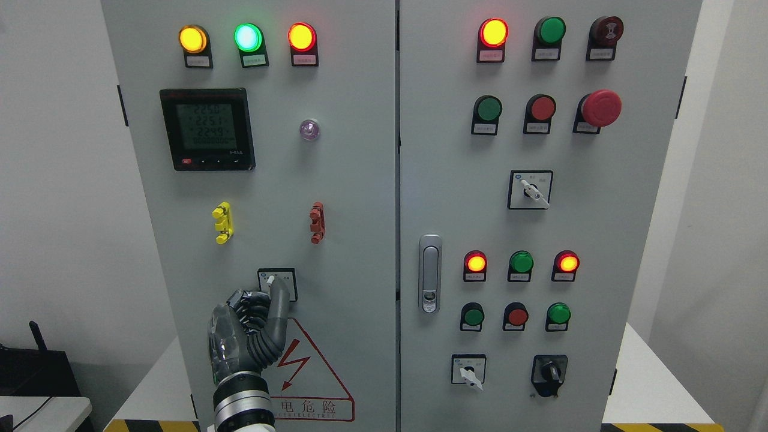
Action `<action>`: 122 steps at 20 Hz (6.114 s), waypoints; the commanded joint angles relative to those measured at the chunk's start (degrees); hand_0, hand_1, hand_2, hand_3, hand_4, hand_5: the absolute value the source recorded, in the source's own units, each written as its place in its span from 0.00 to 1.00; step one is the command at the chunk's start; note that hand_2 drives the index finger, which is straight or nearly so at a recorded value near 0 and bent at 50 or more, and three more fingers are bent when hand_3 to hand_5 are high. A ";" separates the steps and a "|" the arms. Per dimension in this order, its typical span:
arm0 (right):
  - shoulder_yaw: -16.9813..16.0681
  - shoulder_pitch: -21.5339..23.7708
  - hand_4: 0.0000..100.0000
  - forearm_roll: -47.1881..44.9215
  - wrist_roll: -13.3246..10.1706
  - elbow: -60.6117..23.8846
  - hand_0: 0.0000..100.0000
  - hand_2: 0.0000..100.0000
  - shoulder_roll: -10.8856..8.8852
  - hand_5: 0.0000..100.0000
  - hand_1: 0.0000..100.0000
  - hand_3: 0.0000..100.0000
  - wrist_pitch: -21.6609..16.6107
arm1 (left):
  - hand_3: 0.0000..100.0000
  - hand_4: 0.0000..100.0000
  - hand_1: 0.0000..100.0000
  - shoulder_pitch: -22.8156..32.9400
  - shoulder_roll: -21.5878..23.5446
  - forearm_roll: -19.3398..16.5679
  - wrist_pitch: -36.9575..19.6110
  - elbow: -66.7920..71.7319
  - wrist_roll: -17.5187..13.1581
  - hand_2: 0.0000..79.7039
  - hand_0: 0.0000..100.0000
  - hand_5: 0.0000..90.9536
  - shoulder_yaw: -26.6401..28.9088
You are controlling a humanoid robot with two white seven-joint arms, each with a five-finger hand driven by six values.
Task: Turn on light switch 1
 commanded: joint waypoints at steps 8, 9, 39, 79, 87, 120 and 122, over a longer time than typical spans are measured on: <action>0.97 0.00 0.00 -1.41 0.04 0.00 0.12 0.00 -0.03 0.00 0.39 0.00 0.00 | 0.83 0.84 0.26 -0.08 0.02 0.36 -0.11 0.00 -0.25 0.78 0.49 0.83 -0.84; 0.97 0.00 0.00 -1.41 0.04 0.00 0.12 0.00 0.06 0.00 0.39 0.00 0.00 | 0.83 0.84 0.26 -0.08 0.02 0.36 -0.11 0.00 -0.25 0.78 0.49 0.83 -0.84; 0.97 0.00 0.00 -1.41 0.04 0.00 0.12 0.00 -0.03 0.00 0.39 0.00 0.00 | 0.84 0.85 0.19 0.18 -0.16 0.36 -0.20 0.00 -0.16 0.79 0.55 0.83 -0.58; 0.97 0.00 0.00 -1.41 0.04 0.00 0.12 0.00 0.06 0.00 0.39 0.00 0.00 | 0.84 0.85 0.28 5.10 -0.34 0.01 -0.90 -5.36 -0.25 0.80 0.14 0.82 -0.31; 0.97 0.00 0.00 -1.41 0.04 0.00 0.12 0.00 -0.03 0.00 0.39 0.00 0.00 | 0.86 0.87 0.29 12.48 0.63 0.01 -12.59 -7.47 -7.63 0.82 0.13 0.82 5.58; 0.97 0.00 0.00 -1.41 0.04 0.00 0.12 0.00 -0.03 0.00 0.39 0.00 0.00 | 0.00 0.06 0.06 42.19 11.00 -4.74 -38.87 81.65 -39.88 0.03 0.40 0.00 56.64; 0.97 0.00 0.00 -1.41 0.04 0.00 0.12 0.00 -0.03 0.00 0.39 0.00 0.00 | 0.00 0.05 0.07 41.31 11.62 -4.39 -38.61 87.19 -40.24 0.00 0.40 0.00 48.12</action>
